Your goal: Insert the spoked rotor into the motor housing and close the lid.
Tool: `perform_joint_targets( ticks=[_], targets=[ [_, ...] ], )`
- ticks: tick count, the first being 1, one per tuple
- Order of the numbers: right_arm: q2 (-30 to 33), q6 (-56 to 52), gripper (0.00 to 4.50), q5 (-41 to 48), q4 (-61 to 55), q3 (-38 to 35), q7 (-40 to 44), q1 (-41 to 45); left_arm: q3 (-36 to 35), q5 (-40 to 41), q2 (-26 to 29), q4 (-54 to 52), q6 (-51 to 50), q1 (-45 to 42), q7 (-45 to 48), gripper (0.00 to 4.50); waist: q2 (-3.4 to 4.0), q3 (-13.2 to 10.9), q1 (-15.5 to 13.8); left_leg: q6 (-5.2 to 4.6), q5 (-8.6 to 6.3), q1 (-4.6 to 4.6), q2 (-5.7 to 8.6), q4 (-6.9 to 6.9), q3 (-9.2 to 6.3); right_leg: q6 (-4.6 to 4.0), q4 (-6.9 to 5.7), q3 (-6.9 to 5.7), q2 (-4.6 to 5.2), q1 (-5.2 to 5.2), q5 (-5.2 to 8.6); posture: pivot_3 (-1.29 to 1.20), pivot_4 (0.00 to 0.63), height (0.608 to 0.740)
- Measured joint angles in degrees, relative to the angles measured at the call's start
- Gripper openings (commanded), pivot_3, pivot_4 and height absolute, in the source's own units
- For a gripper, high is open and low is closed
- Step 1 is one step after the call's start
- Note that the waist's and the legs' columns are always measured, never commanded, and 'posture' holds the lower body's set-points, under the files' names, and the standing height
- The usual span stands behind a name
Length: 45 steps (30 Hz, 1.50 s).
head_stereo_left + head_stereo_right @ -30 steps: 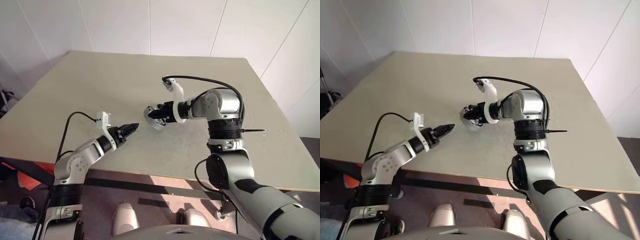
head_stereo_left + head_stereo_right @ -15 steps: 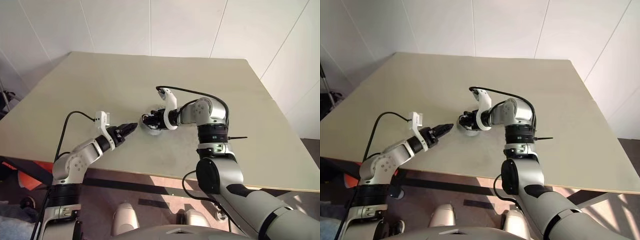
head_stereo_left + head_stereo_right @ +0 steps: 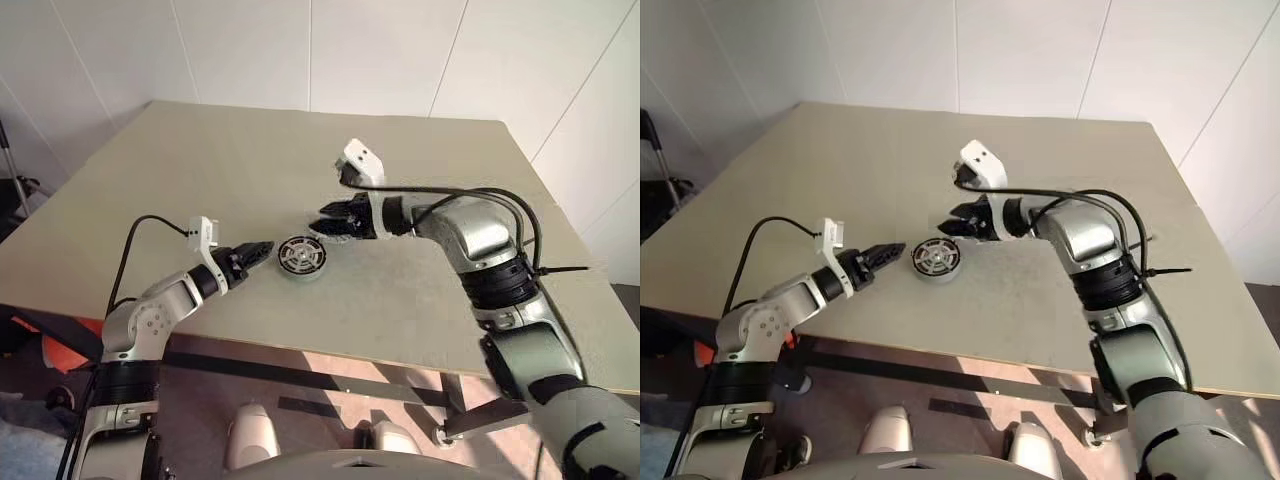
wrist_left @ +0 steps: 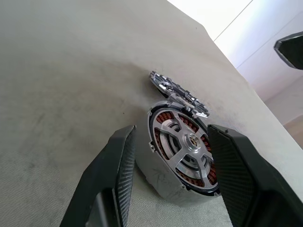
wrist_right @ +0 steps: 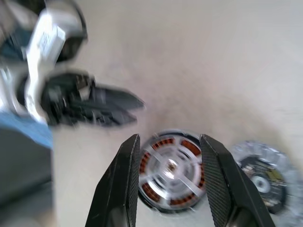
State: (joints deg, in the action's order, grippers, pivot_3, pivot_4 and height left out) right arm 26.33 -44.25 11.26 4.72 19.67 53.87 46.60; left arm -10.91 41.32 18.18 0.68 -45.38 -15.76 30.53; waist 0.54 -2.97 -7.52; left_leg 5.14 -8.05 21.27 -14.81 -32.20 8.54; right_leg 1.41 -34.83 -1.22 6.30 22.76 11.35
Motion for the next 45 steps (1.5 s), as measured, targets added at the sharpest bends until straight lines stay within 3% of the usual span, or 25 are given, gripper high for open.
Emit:
perform_joint_targets(
  ticks=[1,4,11,17,28,45],
  targets=[
    [2.0,8.0,2.2,-4.0,3.6,4.3,2.0,-0.2,0.2,0.0,-0.2,0.4,0.0,-0.2,0.1,2.53,0.0,0.0,0.2,0.0,0.0,0.0,-0.01,-0.02,0.0,0.01,-0.04,0.01,-0.01,0.05,0.0,0.0,0.0,0.74],
    [2.6,18.6,2.2,-8.8,10.0,8.4,5.1,-0.6,0.6,-0.1,-0.4,1.0,0.0,-0.6,0.3,2.53,0.0,0.0,0.9,-0.11,-0.05,0.1,-0.01,-0.12,0.02,-0.02,-0.23,0.06,-0.02,0.27,-0.01,0.0,0.0,0.74],
    [1.4,30.3,2.2,-13.2,12.2,11.2,10.3,-0.9,0.7,-0.2,-0.4,1.2,0.2,-0.8,0.2,2.53,-0.01,0.0,1.7,-0.48,-0.27,0.3,-0.02,-0.53,0.01,-0.09,-0.35,0.05,0.01,0.28,-0.03,0.0,0.0,0.74],
    [-0.7,33.3,2.2,-14.8,13.2,11.4,11.6,-1.4,0.3,-0.2,-0.4,1.2,0.2,0.6,0.1,2.53,-0.01,0.0,2.0,-0.52,-0.29,0.26,-0.03,-0.63,0.0,-0.1,-0.49,0.06,0.02,0.27,-0.03,0.0,0.0,0.74],
    [-6.0,40.0,2.2,-20.1,27.7,11.4,8.7,2.0,0.3,-0.9,-0.7,1.1,0.4,0.5,-0.3,2.53,-0.02,0.0,2.2,-0.52,-0.29,0.22,-0.04,-0.82,0.0,-0.1,-0.73,0.1,0.04,0.27,-0.03,0.0,0.0,0.74],
    [-4.3,51.6,2.2,-29.1,26.0,13.3,7.0,1.0,0.3,-1.2,-1.0,1.1,0.4,0.5,-0.7,2.53,-0.02,0.0,2.2,-0.56,-0.32,0.27,-0.04,-0.81,0.0,-0.11,-0.66,0.09,0.04,0.29,-0.02,0.0,0.0,0.74]
  ],
)
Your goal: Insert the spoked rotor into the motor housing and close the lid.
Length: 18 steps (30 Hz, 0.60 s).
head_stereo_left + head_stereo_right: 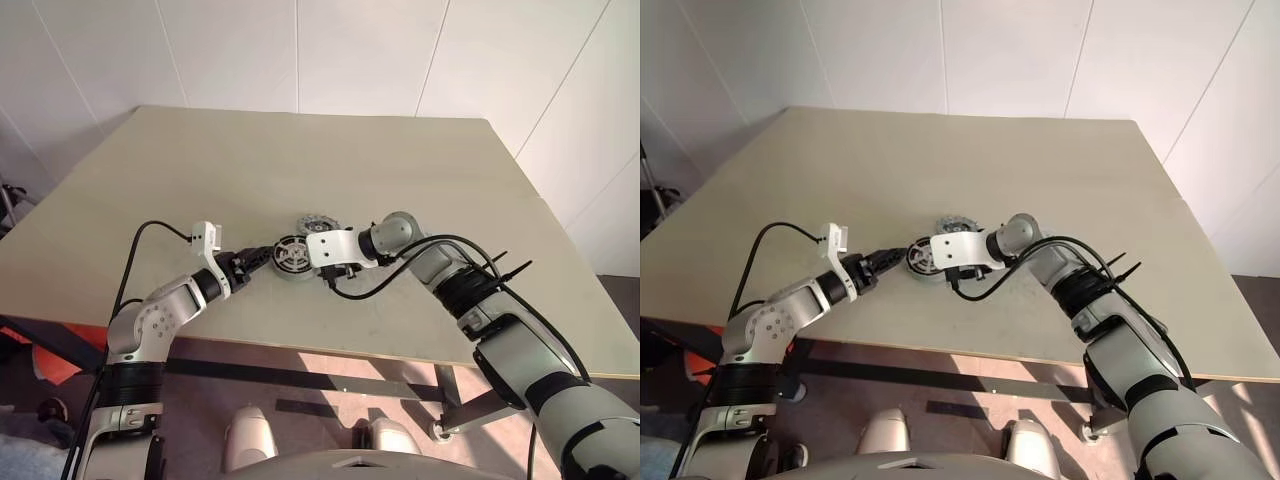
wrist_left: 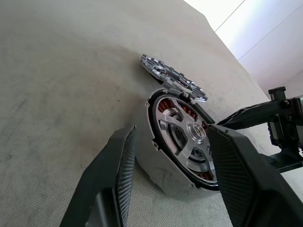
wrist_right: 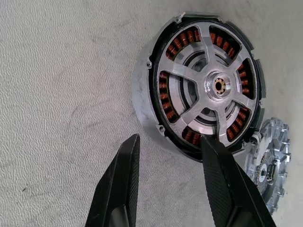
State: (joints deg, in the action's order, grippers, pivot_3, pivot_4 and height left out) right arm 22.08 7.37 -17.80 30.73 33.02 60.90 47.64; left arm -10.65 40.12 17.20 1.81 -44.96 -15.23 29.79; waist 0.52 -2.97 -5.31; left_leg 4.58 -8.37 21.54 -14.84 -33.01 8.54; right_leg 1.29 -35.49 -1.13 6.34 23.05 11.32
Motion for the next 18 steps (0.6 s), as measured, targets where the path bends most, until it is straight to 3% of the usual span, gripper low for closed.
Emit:
perform_joint_targets(
  ticks=[12,15,18],
  targets=[
    [0.1,8.2,2.2,-5.2,2.3,0.6,-3.2,0.2,0.0,-0.1,0.0,0.0,0.0,0.3,0.0,2.53,-0.01,0.0,0.1,0.0,0.0,-0.07,0.0,0.0,0.0,0.02,-0.02,0.02,-0.01,-0.03,0.01,0.0,0.0,0.74],
    [0.2,8.6,1.63,-5.0,2.1,0.3,-2.6,0.2,0.0,-0.2,0.0,0.0,0.0,0.3,0.0,2.53,-0.01,0.0,0.2,0.0,0.0,-0.06,0.0,0.0,0.0,0.01,-0.02,0.02,-0.01,-0.03,0.0,0.0,0.0,0.74],
    [0.7,8.8,0.73,-5.0,1.5,-0.3,-1.8,0.2,0.0,-0.3,0.0,0.2,0.0,0.3,0.0,2.53,-0.04,0.0,0.2,-0.05,-0.03,-0.05,0.0,0.03,0.0,0.0,0.05,0.01,-0.02,-0.03,0.01,0.0,0.0,0.74]
  ],
)
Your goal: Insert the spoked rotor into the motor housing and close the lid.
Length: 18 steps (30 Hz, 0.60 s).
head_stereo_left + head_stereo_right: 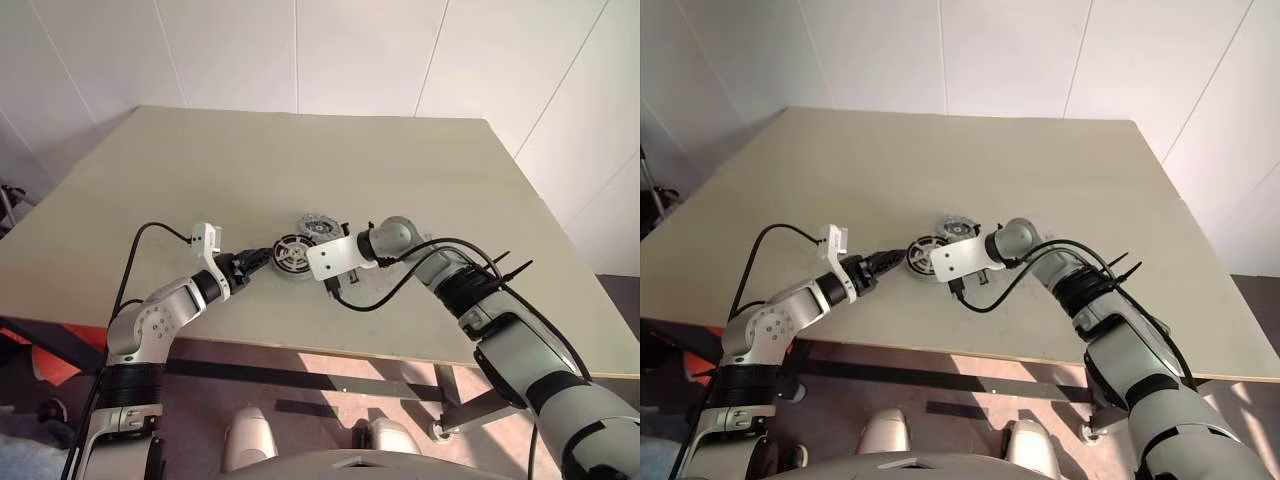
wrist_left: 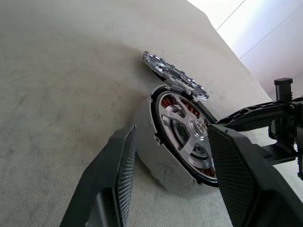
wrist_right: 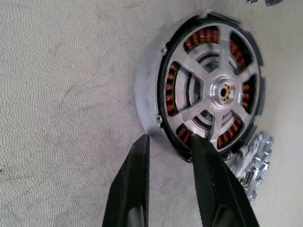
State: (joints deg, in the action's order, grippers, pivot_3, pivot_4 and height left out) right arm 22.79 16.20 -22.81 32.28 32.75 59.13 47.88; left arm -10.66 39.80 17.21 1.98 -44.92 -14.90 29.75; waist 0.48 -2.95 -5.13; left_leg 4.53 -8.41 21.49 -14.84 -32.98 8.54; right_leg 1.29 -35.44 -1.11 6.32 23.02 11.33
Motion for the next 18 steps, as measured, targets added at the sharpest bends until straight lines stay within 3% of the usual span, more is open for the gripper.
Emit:
perform_joint_targets(
  ticks=[1,5,6,7,14,18],
  targets=[
    [0.1,0.0,0.47,0.0,0.0,0.0,0.2,0.0,0.0,-0.1,0.0,0.0,0.0,0.0,0.0,2.53,0.0,0.0,0.0,0.0,0.0,0.0,0.0,0.01,0.0,0.0,0.01,0.0,0.0,0.0,0.0,0.0,0.0,0.74],
    [-0.2,0.2,0.47,-0.1,-0.4,-0.1,0.1,-0.1,0.0,-0.5,-0.1,0.2,0.0,-0.1,0.0,2.53,0.0,0.0,0.4,0.0,0.0,0.02,0.01,0.0,0.0,0.0,0.01,-0.01,0.01,0.0,0.0,0.0,0.0,0.74],
    [-0.2,0.2,0.1,-0.1,-0.4,-0.1,0.1,-0.1,0.0,-0.6,-0.1,0.2,0.0,-0.1,0.0,2.53,0.0,0.0,0.4,-0.01,0.0,0.03,0.02,-0.01,0.0,0.0,0.02,0.0,0.02,-0.01,0.0,0.0,0.0,0.74],
    [-0.2,0.0,0.01,0.0,-0.4,-0.3,0.1,-0.2,0.0,-0.7,-0.1,0.2,0.0,-0.1,0.0,2.53,0.0,0.0,0.4,-0.01,0.0,0.03,0.02,-0.01,0.0,0.0,0.02,0.0,0.02,-0.01,0.0,0.0,0.0,0.74],
    [-0.6,-2.0,0.01,0.3,-0.7,-0.6,-0.5,-0.7,0.0,-0.9,-0.1,0.7,0.1,-0.1,0.0,2.53,0.0,0.0,0.8,0.0,0.0,0.01,0.01,-0.01,0.0,0.0,0.02,0.0,0.01,-0.01,0.0,0.0,0.0,0.74],
    [-0.9,-9.3,0.01,3.0,-4.2,-2.6,1.5,-2.4,0.0,-1.0,-0.3,1.0,0.2,-0.1,0.0,2.53,0.0,0.0,0.7,-0.01,0.0,0.05,0.03,-0.01,0.0,0.01,0.02,0.01,0.02,-0.02,0.0,0.0,0.0,0.74]
  ],
)
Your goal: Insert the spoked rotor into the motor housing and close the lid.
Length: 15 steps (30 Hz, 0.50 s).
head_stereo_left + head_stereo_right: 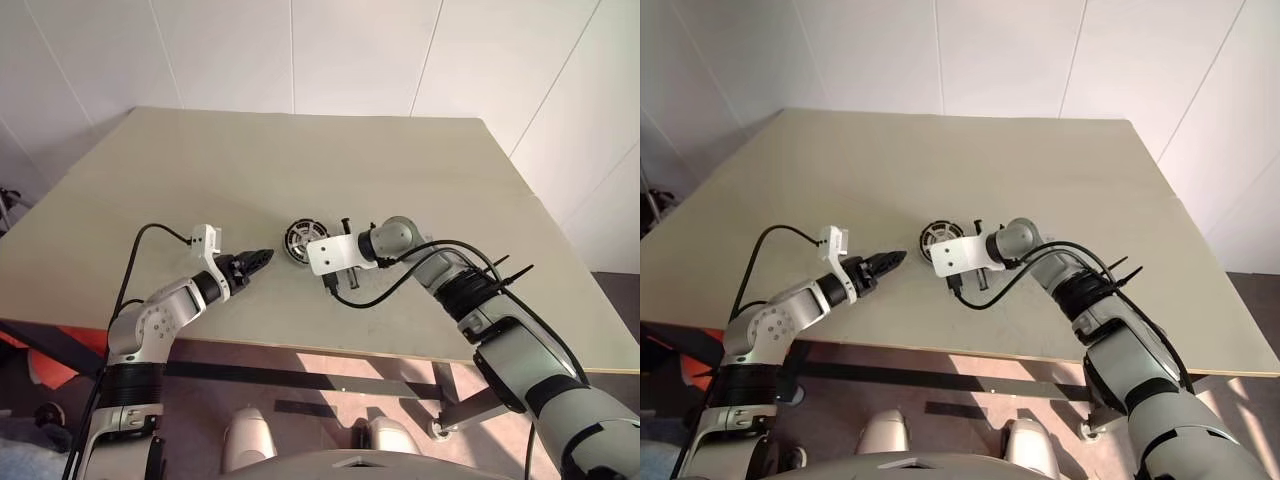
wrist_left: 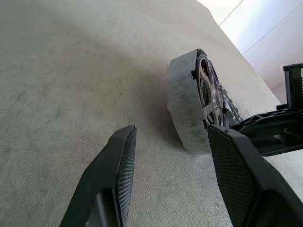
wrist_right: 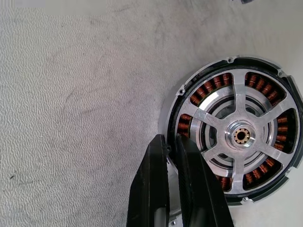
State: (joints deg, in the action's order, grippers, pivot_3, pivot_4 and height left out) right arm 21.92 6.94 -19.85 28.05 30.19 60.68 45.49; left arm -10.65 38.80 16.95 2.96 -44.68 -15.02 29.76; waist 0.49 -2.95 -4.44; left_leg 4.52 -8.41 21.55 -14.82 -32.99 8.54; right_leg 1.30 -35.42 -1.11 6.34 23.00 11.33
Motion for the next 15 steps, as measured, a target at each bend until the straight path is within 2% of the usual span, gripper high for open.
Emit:
perform_joint_targets(
  ticks=[8,14,15],
  targets=[
    [1.6,-13.5,0.01,4.9,-13.0,-1.6,7.0,-4.5,-0.1,-0.2,-0.3,0.6,0.5,0.0,0.0,2.53,0.01,0.0,0.0,0.0,0.0,0.15,-0.02,0.25,0.0,-0.01,0.27,-0.05,-0.04,0.15,-0.01,0.0,0.0,0.74],
    [0.0,-18.0,0.01,5.5,-14.5,-1.5,6.7,-5.3,-0.1,-0.4,-0.4,0.8,0.8,0.0,0.0,2.53,0.01,0.0,0.1,0.01,0.01,0.15,-0.02,0.25,0.01,-0.01,0.28,-0.05,-0.03,0.17,-0.01,0.0,0.0,0.74],
    [-0.5,-18.3,0.34,5.6,-14.0,-1.5,6.4,-5.3,-0.1,-0.4,-0.4,0.8,0.8,0.0,0.0,2.53,0.01,0.0,0.1,0.01,0.01,0.14,-0.02,0.24,0.01,-0.01,0.27,-0.04,-0.03,0.16,-0.01,0.0,0.0,0.74]
  ],
)
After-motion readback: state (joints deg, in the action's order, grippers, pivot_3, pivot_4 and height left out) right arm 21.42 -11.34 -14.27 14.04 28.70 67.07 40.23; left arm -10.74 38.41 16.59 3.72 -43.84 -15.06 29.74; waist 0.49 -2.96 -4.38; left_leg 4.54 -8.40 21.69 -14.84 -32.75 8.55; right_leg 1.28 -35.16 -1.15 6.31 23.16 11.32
